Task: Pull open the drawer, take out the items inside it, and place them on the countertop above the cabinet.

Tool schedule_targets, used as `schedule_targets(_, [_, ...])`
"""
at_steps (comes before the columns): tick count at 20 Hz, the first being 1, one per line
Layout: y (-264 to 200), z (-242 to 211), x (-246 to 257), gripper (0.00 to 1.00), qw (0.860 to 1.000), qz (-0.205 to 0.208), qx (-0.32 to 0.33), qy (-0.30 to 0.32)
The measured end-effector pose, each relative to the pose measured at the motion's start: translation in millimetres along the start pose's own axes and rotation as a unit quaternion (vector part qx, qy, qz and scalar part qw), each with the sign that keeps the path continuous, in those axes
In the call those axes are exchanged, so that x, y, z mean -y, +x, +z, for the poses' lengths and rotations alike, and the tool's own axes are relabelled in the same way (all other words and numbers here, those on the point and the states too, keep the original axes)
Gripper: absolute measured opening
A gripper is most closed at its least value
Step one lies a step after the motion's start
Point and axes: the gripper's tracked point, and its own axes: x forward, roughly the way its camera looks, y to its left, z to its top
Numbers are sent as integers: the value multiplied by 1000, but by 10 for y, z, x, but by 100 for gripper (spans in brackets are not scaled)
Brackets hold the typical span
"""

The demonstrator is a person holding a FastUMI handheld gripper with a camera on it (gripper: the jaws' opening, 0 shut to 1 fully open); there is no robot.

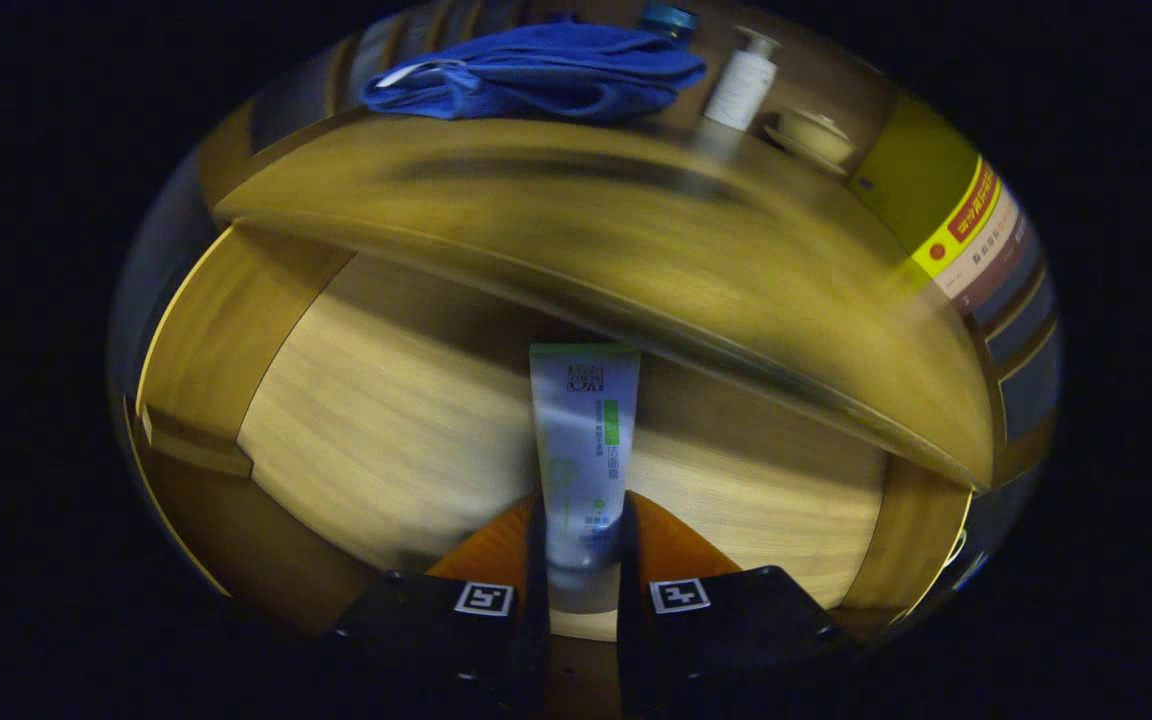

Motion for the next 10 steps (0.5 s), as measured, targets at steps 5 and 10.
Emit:
schedule_targets(5, [-97, 866, -105, 36, 997, 47, 19, -56])
schedule_targets(10, [-279, 1902, -218, 36, 991, 75, 39, -101])
